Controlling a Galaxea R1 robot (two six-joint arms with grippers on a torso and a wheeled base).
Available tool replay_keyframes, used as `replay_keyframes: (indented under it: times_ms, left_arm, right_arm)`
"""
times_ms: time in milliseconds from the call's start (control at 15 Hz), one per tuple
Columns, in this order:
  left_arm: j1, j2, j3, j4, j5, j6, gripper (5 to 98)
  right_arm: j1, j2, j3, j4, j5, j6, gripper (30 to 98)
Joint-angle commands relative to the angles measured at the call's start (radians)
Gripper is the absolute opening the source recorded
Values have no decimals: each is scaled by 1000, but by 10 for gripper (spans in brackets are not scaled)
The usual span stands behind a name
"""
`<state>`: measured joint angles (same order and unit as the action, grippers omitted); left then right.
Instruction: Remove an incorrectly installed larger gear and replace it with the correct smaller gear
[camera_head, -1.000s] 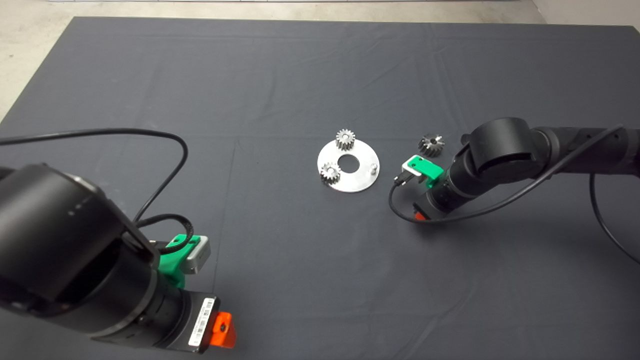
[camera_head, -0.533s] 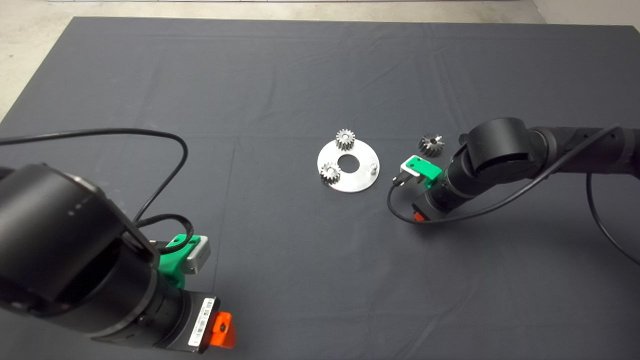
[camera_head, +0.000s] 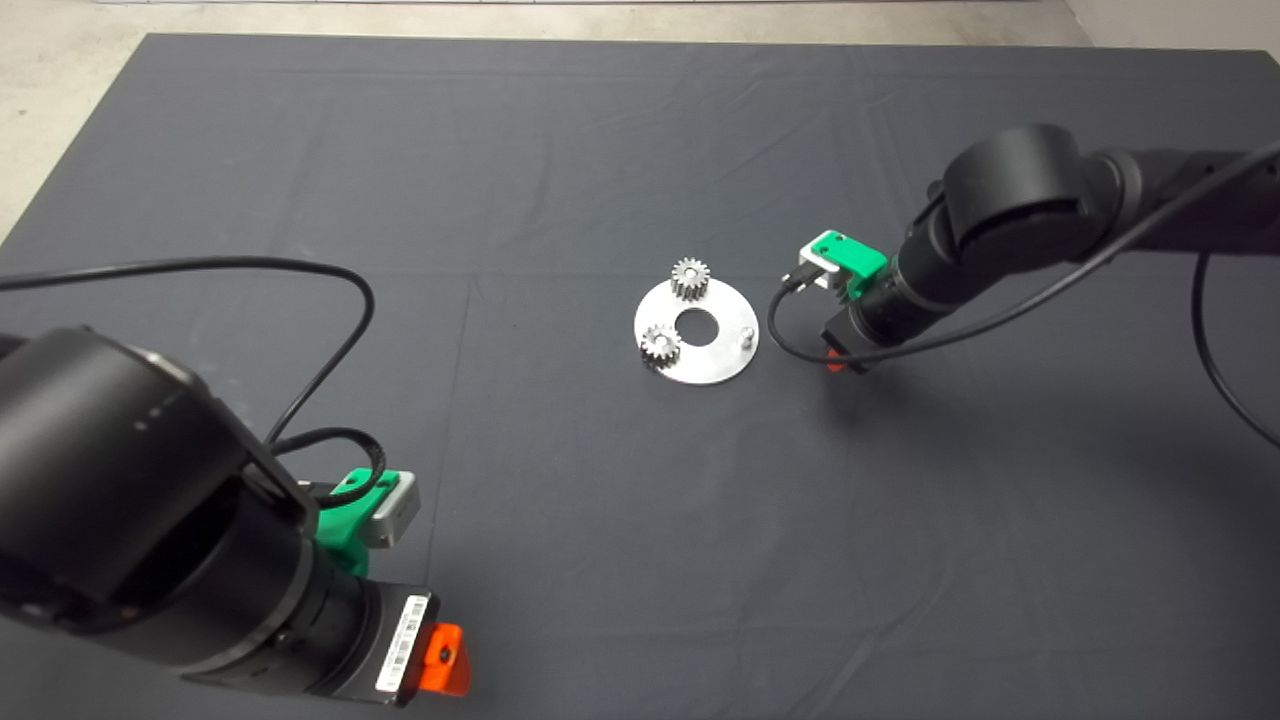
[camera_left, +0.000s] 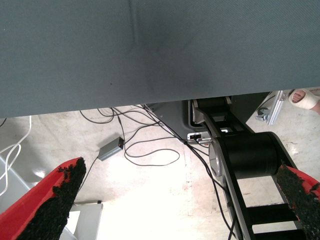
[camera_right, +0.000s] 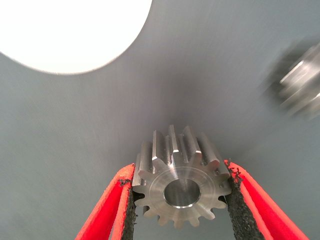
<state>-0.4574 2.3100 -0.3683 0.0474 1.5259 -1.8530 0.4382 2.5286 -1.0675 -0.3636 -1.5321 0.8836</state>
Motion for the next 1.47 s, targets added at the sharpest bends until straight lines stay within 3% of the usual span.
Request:
replay_keyframes:
  times_ms: [0, 267, 400, 733, 867, 1400]
  left_arm:
    - [-7, -4, 17, -23, 16, -2, 982]
    - [-6, -2, 17, -23, 16, -2, 982]
    - [-7, -2, 17, -23, 16, -2, 982]
    - [-6, -4, 16, -23, 16, 0, 982]
    - [-7, -5, 16, -21, 16, 0, 982]
    - [-6, -8, 16, -21, 16, 0, 982]
  right_arm:
    - [85, 82, -108, 100, -36, -2, 411]
    - [96, 160, -206, 146, -36, -6, 408]
    - [94, 205, -282, 181, -34, -42, 409]
    - [90, 294, -363, 186, -40, -58, 407]
    - [88, 316, -371, 186, -60, -63, 406]
    - [35, 307, -330, 179, -65, -63, 406]
